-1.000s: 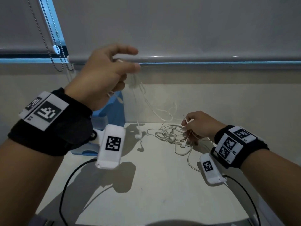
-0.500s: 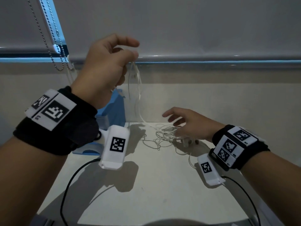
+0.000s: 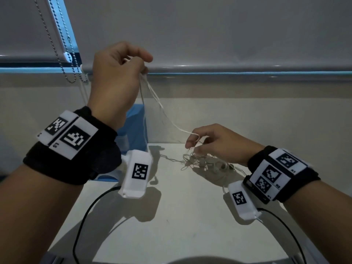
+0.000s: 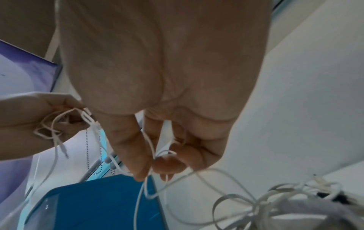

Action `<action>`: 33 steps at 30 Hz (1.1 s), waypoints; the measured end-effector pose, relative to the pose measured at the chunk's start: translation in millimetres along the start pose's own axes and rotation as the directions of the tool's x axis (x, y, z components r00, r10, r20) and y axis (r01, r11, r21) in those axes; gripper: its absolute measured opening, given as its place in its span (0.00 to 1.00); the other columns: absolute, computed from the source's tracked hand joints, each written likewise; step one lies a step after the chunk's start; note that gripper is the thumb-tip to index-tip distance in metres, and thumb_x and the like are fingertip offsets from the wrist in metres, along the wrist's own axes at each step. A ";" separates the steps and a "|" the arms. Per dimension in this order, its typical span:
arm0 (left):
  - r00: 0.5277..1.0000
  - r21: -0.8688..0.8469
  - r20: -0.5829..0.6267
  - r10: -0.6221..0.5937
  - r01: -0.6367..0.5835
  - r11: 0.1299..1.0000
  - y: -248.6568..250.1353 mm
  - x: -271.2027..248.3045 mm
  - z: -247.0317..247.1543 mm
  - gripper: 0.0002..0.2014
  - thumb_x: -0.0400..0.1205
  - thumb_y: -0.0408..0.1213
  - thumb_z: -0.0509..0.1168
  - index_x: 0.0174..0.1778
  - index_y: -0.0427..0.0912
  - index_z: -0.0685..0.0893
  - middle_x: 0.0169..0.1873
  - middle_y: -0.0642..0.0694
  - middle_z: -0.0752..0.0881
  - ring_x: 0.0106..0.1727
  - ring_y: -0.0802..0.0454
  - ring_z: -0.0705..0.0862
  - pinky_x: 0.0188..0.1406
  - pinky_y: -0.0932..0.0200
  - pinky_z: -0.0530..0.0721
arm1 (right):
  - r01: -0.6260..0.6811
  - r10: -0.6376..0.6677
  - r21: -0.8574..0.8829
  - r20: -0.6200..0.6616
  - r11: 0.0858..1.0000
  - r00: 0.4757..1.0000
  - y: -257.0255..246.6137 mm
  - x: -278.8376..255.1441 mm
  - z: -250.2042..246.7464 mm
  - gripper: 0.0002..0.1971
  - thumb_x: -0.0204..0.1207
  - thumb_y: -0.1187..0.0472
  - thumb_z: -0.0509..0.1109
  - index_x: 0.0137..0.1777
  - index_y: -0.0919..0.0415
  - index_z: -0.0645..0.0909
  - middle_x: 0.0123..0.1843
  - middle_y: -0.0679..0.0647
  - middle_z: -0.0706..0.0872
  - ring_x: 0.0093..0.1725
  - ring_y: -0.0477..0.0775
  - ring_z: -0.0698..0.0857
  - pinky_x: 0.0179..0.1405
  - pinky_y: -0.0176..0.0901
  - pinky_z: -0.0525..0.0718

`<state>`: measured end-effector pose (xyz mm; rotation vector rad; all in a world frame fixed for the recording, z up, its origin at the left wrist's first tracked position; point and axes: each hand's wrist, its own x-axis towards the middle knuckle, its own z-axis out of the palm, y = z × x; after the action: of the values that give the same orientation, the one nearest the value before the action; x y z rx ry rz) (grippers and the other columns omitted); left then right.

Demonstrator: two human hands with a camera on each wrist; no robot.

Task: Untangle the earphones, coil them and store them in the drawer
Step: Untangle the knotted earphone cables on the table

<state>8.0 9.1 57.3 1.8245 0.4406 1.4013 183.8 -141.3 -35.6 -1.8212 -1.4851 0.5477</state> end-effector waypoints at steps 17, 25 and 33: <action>0.688 0.570 0.659 -0.303 -0.194 0.798 -28.8 -60.0 18.3 0.21 0.73 0.66 0.74 0.59 0.62 0.90 0.47 0.57 0.88 0.47 0.67 0.84 0.42 0.70 0.77 | -0.119 0.204 0.516 -0.112 0.849 0.972 -2.4 2.1 -31.3 0.20 0.85 0.60 0.58 0.40 0.70 0.87 0.25 0.55 0.73 0.25 0.52 0.65 0.33 0.47 0.65; 0.488 0.606 0.744 -0.456 -0.207 0.768 -45.4 -71.7 30.6 0.29 0.73 0.65 0.77 0.69 0.63 0.79 0.56 0.57 0.88 0.54 0.59 0.85 0.51 0.61 0.83 | 0.065 0.006 0.698 -0.099 0.713 0.995 -17.2 1.5 -37.7 0.23 0.85 0.58 0.52 0.56 0.65 0.89 0.49 0.60 0.87 0.38 0.51 0.76 0.39 0.46 0.69; 0.409 0.700 0.709 -0.574 -0.316 0.640 -61.0 -79.6 25.1 0.28 0.71 0.60 0.77 0.67 0.64 0.80 0.43 0.64 0.80 0.54 0.56 0.83 0.58 0.53 0.86 | 0.242 0.067 0.737 -0.363 0.631 0.929 -11.5 3.0 -50.3 0.20 0.82 0.56 0.52 0.51 0.59 0.87 0.66 0.59 0.90 0.54 0.52 0.81 0.47 0.49 0.71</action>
<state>15.7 -15.2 -42.9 2.8083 0.6109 -0.2586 212.6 -150.4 6.3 -1.0612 -0.8554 0.6328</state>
